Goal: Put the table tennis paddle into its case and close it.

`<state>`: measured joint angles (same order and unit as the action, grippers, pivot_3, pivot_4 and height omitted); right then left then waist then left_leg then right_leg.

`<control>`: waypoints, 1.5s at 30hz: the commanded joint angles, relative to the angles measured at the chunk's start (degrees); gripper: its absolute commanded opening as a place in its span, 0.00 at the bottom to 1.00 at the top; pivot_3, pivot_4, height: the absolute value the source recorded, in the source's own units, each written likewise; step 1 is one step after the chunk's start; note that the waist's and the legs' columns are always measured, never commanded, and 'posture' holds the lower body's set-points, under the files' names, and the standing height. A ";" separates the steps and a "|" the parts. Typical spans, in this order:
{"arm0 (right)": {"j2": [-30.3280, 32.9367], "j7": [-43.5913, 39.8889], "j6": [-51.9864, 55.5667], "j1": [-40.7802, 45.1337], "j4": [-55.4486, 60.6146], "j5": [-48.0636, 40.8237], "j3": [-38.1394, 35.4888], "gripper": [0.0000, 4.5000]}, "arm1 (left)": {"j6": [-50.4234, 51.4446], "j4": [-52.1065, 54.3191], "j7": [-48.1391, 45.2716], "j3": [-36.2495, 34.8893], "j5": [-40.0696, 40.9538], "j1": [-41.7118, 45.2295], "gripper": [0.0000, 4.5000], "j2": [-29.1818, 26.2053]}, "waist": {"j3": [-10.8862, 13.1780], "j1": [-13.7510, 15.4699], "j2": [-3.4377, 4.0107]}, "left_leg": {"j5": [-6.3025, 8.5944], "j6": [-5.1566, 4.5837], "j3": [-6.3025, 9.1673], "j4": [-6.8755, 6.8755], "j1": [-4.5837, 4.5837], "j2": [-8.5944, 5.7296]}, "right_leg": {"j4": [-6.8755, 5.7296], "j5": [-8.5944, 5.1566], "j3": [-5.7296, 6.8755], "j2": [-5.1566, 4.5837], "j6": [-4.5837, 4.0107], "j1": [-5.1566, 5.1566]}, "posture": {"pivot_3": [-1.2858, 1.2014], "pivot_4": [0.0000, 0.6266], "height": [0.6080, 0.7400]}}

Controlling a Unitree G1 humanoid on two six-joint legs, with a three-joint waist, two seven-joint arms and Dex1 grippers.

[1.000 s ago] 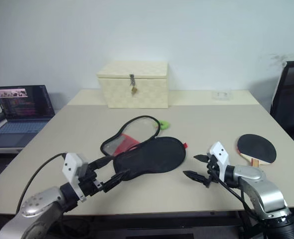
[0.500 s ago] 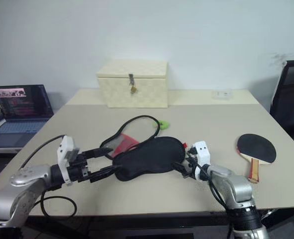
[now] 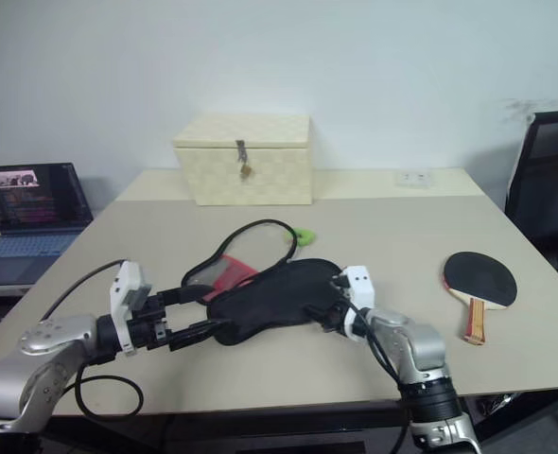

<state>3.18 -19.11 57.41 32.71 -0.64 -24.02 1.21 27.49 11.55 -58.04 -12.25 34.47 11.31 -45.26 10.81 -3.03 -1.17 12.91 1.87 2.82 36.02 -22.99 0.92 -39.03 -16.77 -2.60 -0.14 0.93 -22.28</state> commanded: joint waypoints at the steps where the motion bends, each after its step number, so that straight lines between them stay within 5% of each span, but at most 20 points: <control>1: -2.28 0.76 0.57 2.97 -0.15 -1.65 -1.14 0.99 | -0.09 2.08 0.31 -1.10 0.19 0.21 1.00 -0.74 | 0.00 -0.04 0.00 | 0.00 0.00 0.00 -0.01 0.00 0.00 | 0.00 0.00 0.00 0.00 0.00 0.00 | 0.52 0.24 1.00; 5: -3.40 2.06 0.04 3.76 -1.62 -1.16 -2.01 0.86 | -0.22 2.37 0.67 -0.76 0.05 0.27 1.00 -0.35 | 0.00 0.09 -0.01 | 0.00 0.00 0.02 0.00 -0.02 -0.08 | 0.02 0.00 0.03 -0.05 0.01 0.01 | 0.52 0.24 1.00; 9: -3.04 2.14 2.00 4.54 -2.68 -2.51 -4.02 0.54 | -0.32 2.59 0.96 -0.58 0.12 0.36 1.00 -0.06 | 0.00 0.14 0.00 | 0.00 0.00 0.03 0.00 -0.03 -0.10 | 0.03 0.00 0.04 -0.08 0.01 0.01 | 0.52 0.24 1.00; 16: 12.72 -10.83 5.38 9.71 -7.46 -3.16 -1.27 0.01 | -0.50 3.30 1.62 0.30 -0.03 0.61 1.00 0.45 | 0.00 0.38 0.00 | 0.00 0.00 0.01 0.02 -0.04 -0.17 | 0.04 0.00 0.06 -0.07 0.02 0.03 | 0.52 0.24 1.00; 23: 30.14 -33.52 -4.97 18.01 -20.67 4.91 12.59 0.01 | -0.23 5.85 2.70 -0.13 0.32 -1.15 1.00 0.66 | 0.03 0.12 0.00 | 0.01 -0.02 -0.07 -0.04 -0.04 -0.13 | 0.07 -0.02 0.04 -0.06 -0.01 0.00 | 0.52 0.24 1.00; 28: 31.03 -42.10 -19.67 26.00 -38.08 14.67 19.69 0.01 | -0.01 7.22 3.47 0.05 0.41 -1.99 1.00 0.84 | 0.03 -0.27 -0.01 | 0.01 -0.02 -0.09 -0.02 -0.02 -0.11 | 0.06 -0.02 0.02 -0.05 -0.02 0.00 | 0.52 0.24 1.00; 35: 24.22 -39.12 -35.74 38.77 -60.64 22.23 18.20 0.01 | -0.02 7.59 3.71 0.41 0.12 -2.06 1.00 0.80 | 0.08 -0.32 0.00 | 0.01 -0.01 -0.06 -0.01 -0.03 -0.10 | 0.03 -0.01 0.00 -0.05 -0.02 -0.02 | 0.52 0.24 1.00; 45: 21.22 -31.49 -43.17 43.59 -70.85 26.76 13.33 0.01 | -0.79 5.95 2.94 2.36 -1.17 0.17 1.00 1.27 | 0.08 -0.09 0.01 | 0.01 0.01 0.01 0.00 -0.05 -0.14 | 0.03 -0.01 0.04 -0.13 -0.03 0.00 | 0.52 0.24 1.00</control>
<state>23.62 -51.61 15.80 74.32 -71.38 2.15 16.31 27.94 17.27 -54.64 -9.77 33.59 10.39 -43.99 10.89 -3.13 -1.16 12.92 1.87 2.83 36.02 -23.04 0.78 -39.01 -16.78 -2.56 -0.27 0.90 -22.28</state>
